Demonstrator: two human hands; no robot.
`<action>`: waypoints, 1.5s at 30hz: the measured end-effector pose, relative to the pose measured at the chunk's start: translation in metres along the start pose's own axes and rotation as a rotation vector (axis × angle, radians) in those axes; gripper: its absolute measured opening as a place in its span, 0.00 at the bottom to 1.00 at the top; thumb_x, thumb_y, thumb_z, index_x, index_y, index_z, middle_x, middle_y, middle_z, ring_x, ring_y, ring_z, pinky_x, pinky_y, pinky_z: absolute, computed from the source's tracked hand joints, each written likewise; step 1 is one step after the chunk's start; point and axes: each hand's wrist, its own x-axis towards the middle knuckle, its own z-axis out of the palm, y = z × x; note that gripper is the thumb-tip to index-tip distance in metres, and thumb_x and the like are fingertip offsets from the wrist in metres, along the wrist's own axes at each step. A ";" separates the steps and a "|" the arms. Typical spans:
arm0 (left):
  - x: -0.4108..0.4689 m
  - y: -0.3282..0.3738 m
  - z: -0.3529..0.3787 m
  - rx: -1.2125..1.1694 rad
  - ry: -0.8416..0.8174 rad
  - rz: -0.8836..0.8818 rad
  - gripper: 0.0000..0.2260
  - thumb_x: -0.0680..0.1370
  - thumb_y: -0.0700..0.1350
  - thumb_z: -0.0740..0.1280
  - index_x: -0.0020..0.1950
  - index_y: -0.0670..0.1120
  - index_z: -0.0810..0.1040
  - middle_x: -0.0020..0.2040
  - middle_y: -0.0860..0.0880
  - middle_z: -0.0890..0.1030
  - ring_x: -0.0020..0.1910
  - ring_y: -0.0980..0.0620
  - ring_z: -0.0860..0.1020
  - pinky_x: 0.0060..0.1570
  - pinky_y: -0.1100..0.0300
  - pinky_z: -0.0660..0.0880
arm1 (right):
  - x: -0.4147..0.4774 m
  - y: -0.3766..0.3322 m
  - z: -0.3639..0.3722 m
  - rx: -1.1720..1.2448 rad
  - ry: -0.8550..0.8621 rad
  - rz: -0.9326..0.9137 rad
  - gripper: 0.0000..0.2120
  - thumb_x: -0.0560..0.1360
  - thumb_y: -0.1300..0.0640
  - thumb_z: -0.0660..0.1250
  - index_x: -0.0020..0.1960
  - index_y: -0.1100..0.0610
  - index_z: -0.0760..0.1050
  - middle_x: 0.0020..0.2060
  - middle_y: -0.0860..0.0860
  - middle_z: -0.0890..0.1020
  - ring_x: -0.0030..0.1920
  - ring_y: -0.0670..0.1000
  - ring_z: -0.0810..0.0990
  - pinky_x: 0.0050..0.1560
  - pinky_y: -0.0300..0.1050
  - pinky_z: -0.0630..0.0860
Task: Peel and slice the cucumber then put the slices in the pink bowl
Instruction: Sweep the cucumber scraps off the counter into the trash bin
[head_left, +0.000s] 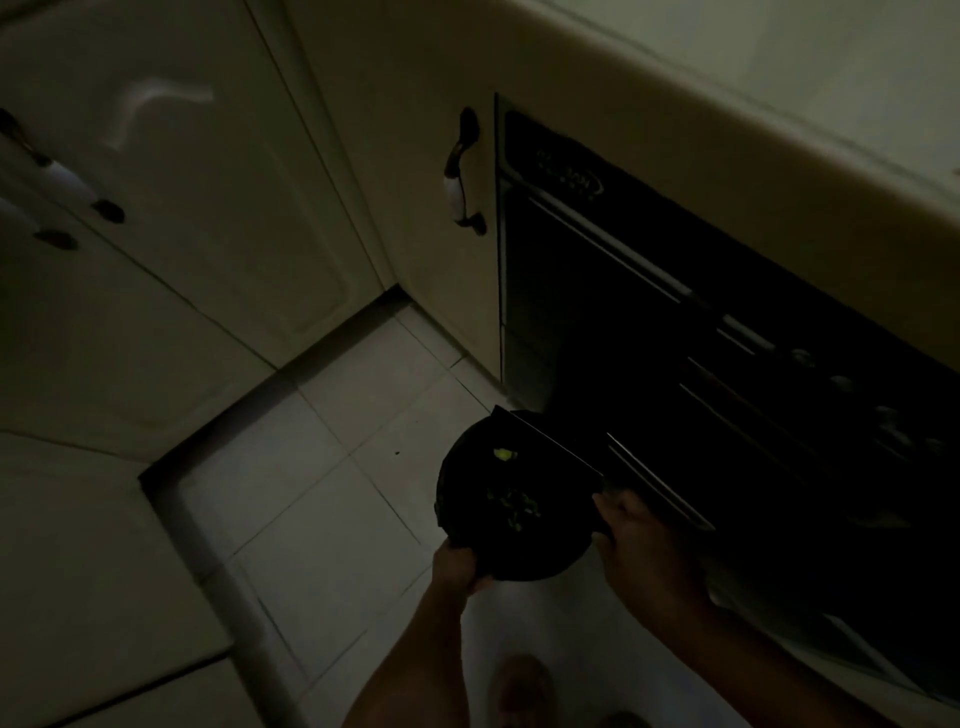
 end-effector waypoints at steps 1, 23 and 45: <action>0.004 -0.001 0.000 0.001 -0.005 0.012 0.06 0.79 0.37 0.63 0.55 0.44 0.71 0.43 0.43 0.77 0.38 0.46 0.77 0.37 0.54 0.78 | 0.004 0.002 0.004 0.023 0.000 -0.001 0.21 0.79 0.54 0.58 0.71 0.49 0.63 0.65 0.50 0.67 0.59 0.50 0.74 0.57 0.42 0.70; -0.140 0.045 0.021 1.128 0.316 1.055 0.48 0.68 0.36 0.69 0.76 0.59 0.41 0.75 0.40 0.44 0.73 0.38 0.44 0.66 0.40 0.46 | -0.064 -0.047 -0.068 0.116 -0.077 0.018 0.18 0.80 0.55 0.55 0.69 0.53 0.65 0.64 0.53 0.68 0.52 0.50 0.78 0.49 0.40 0.73; -0.353 0.169 0.001 0.428 0.300 0.943 0.07 0.76 0.45 0.66 0.39 0.45 0.72 0.42 0.48 0.75 0.40 0.51 0.75 0.42 0.56 0.74 | -0.227 -0.067 -0.245 0.066 0.065 -0.046 0.20 0.80 0.45 0.53 0.70 0.49 0.61 0.59 0.48 0.67 0.47 0.48 0.76 0.41 0.38 0.69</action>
